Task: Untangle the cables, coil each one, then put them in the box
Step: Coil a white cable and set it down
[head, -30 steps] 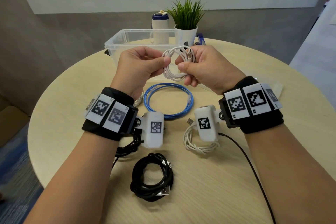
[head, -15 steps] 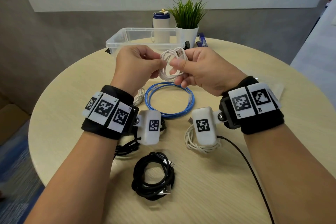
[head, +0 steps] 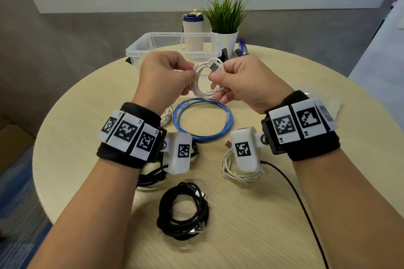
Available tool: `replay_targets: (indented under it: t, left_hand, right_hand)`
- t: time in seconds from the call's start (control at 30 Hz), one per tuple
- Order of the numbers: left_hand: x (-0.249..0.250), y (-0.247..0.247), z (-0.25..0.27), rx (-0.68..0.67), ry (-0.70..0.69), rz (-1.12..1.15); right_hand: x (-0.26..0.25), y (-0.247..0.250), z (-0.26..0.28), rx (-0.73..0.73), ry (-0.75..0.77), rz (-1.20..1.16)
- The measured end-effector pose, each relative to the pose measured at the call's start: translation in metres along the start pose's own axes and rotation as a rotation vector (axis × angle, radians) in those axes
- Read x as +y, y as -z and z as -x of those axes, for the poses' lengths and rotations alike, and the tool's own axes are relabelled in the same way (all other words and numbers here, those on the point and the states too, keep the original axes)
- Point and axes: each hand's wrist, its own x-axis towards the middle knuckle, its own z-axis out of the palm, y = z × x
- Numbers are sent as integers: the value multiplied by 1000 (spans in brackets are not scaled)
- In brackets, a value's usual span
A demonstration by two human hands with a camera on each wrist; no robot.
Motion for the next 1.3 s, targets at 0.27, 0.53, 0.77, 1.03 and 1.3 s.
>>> replay_targets:
  t: [0.27, 0.53, 0.77, 1.03, 1.3]
  left_hand:
    - [1, -4, -4, -77, 12, -64]
    - [4, -8, -7, -192, 64, -205]
    - [24, -12, 8, -508, 122, -693]
    - [12, -41, 25, -956, 122, -1242]
    - [15, -48, 26, -1025, 98, -1414]
  right_hand:
    - [3, 9, -4, 105, 15, 113]
    - [2, 17, -4, 55, -77, 149]
    - [3, 43, 6, -38, -304, 98]
    - [25, 62, 18, -137, -470, 425]
    - [41, 60, 29, -271, -565, 588]
